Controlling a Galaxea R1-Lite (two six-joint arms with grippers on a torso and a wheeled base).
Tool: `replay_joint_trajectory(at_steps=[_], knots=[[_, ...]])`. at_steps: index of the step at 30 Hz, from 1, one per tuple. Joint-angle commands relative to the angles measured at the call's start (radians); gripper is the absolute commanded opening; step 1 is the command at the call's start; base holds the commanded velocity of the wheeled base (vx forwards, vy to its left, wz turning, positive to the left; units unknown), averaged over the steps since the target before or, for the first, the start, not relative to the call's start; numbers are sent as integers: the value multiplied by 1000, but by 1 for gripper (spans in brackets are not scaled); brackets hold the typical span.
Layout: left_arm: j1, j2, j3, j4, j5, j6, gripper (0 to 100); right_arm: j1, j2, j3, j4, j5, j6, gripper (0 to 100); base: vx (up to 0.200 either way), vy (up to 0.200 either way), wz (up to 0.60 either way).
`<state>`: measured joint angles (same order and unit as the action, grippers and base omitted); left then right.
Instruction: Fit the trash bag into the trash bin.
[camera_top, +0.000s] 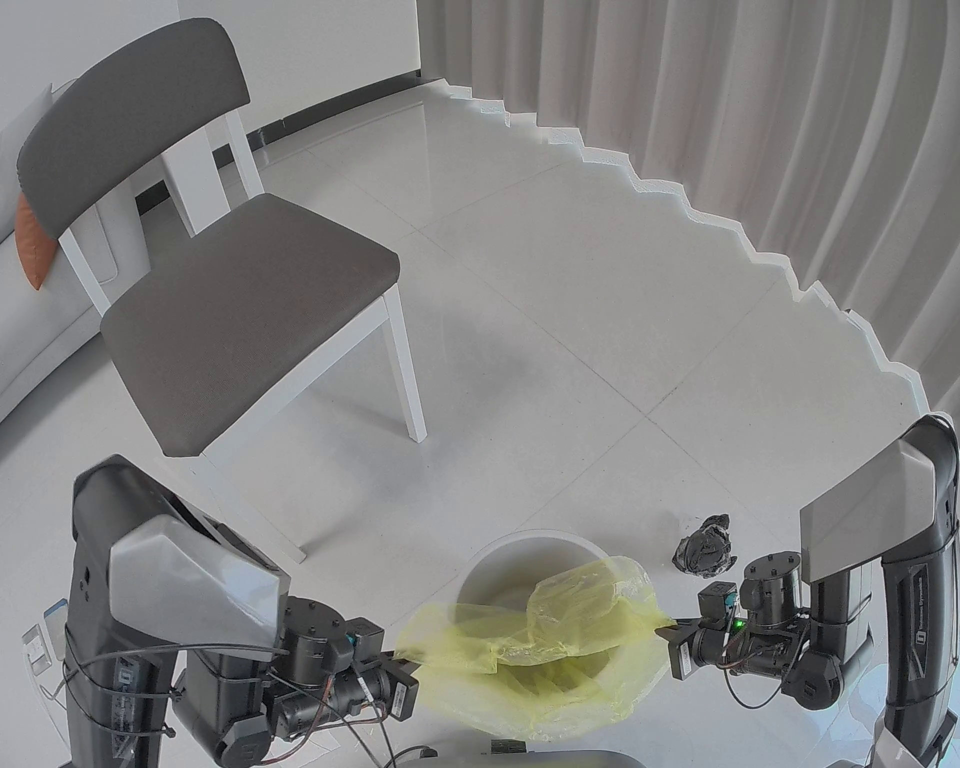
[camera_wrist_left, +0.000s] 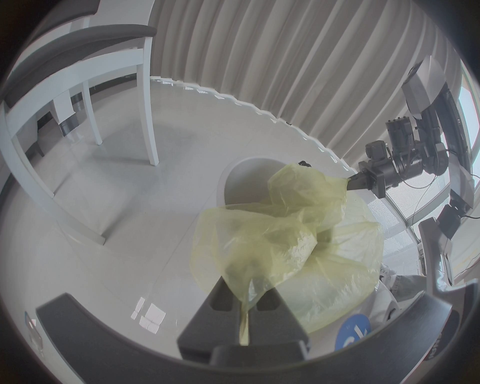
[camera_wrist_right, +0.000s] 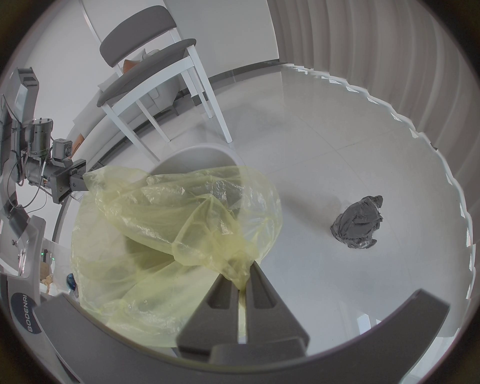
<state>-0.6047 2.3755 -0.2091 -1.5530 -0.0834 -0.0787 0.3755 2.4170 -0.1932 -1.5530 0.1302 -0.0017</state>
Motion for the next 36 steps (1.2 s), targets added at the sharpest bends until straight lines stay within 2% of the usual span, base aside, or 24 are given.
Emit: replay_joint_trajectory(at_steps=[1, 4, 8, 13, 18, 26, 31, 36], knots=[[-3, -144, 157, -18, -9, -9, 0, -3, -59, 104, -18, 0, -20, 0, 0, 0, 0], [-20, -193, 208, -18, -12, -10, 0, -6, -58, 150, -18, 0, -23, 0, 0, 0, 0], [-60, -203, 209, -18, -2, -52, 0, -4, -58, 193, -18, 0, -23, 0, 0, 0, 0], [-72, -122, 171, -18, -2, -56, 0, -6, -30, 184, -18, 2, -17, 0, 0, 0, 0], [-58, -33, 77, -18, -7, -59, 0, -4, 37, 100, -18, 0, -20, 0, 0, 0, 0], [26, 40, -55, -18, -16, -52, 0, -15, 54, -9, -18, 8, -20, 0, 0, 0, 0], [71, 40, -65, -18, -36, -52, 0, -41, 53, -15, -18, 8, -20, 0, 0, 0, 0], [71, 33, -58, -18, -38, -53, 0, -63, 39, -9, -18, 9, -24, 0, 0, 0, 0]])
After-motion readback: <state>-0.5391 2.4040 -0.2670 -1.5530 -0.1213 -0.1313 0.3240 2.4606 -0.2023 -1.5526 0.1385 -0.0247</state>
